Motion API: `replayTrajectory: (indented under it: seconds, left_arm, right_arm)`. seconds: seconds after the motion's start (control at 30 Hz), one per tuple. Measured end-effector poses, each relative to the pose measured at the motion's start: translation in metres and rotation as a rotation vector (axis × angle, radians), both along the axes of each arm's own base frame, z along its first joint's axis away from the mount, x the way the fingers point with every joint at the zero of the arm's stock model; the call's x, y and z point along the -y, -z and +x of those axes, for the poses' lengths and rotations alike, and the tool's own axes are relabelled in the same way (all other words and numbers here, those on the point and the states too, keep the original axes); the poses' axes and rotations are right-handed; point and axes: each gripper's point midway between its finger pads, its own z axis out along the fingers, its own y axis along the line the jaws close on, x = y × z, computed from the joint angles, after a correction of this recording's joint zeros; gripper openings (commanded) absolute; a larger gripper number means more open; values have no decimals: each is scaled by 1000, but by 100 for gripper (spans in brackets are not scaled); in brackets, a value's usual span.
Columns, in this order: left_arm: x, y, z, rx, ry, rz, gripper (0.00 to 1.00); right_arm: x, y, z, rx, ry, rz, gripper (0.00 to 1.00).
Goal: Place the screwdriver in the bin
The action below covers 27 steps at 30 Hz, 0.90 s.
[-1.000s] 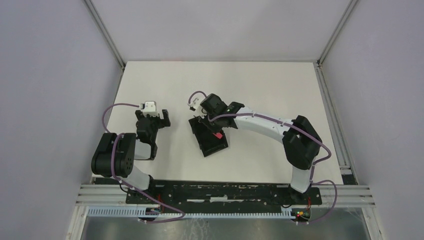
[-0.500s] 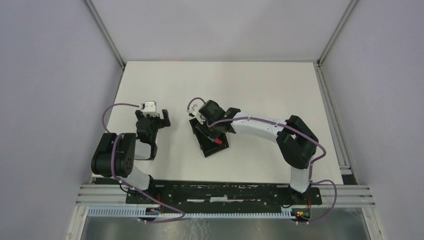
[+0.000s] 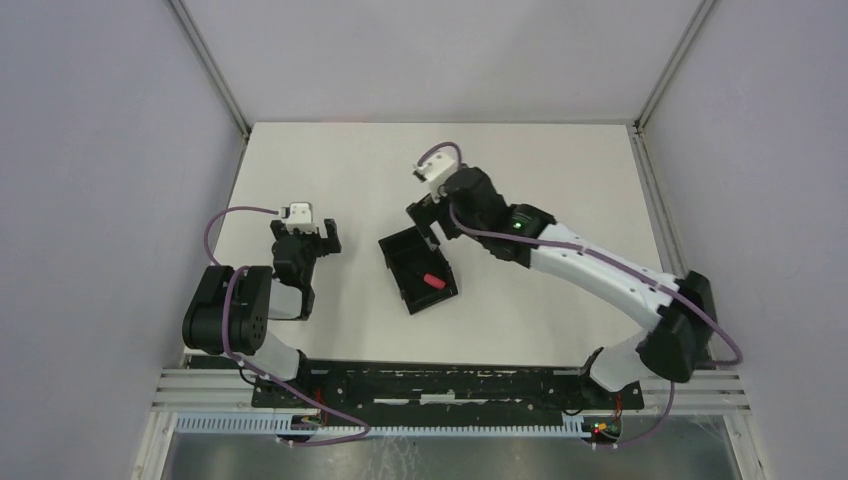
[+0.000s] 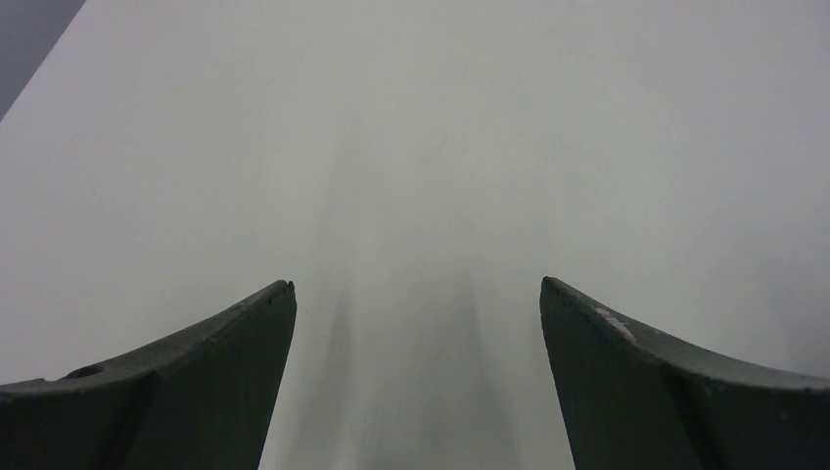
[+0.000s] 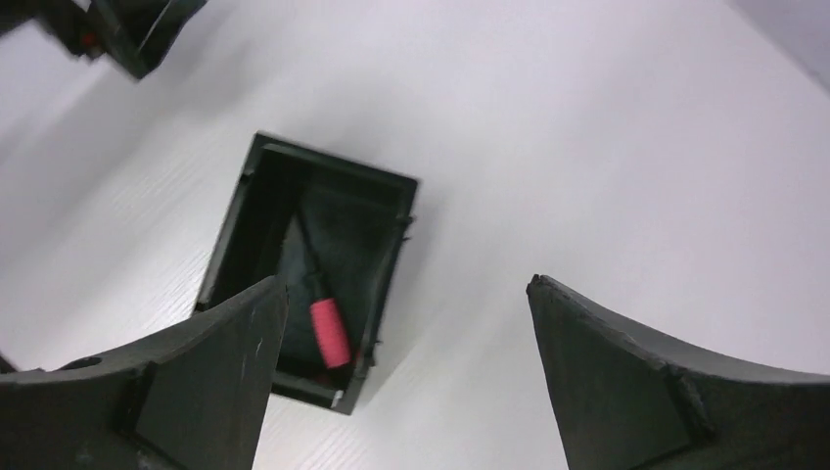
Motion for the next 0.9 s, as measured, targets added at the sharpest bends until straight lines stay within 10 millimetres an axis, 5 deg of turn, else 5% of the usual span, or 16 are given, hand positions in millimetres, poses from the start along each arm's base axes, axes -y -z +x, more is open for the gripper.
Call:
replayTrajectory:
  seconds: [0.07, 0.2, 0.43, 0.67, 0.9]
  left_arm:
    - [0, 0, 0, 0, 0, 0, 100]
    - [0, 0, 0, 0, 0, 0, 100]
    - [0, 0, 0, 0, 0, 0, 100]
    - [0, 0, 0, 0, 0, 0, 100]
    - [0, 0, 0, 0, 0, 0, 100]
  right_arm:
    - [31, -28, 8, 78, 71, 72, 98]
    - [106, -39, 30, 164, 255, 128, 98]
    - [226, 48, 30, 144, 559, 5, 98]
    - [278, 118, 4, 110, 675, -43, 98]
    - [300, 147, -8, 104, 746, -40, 98]
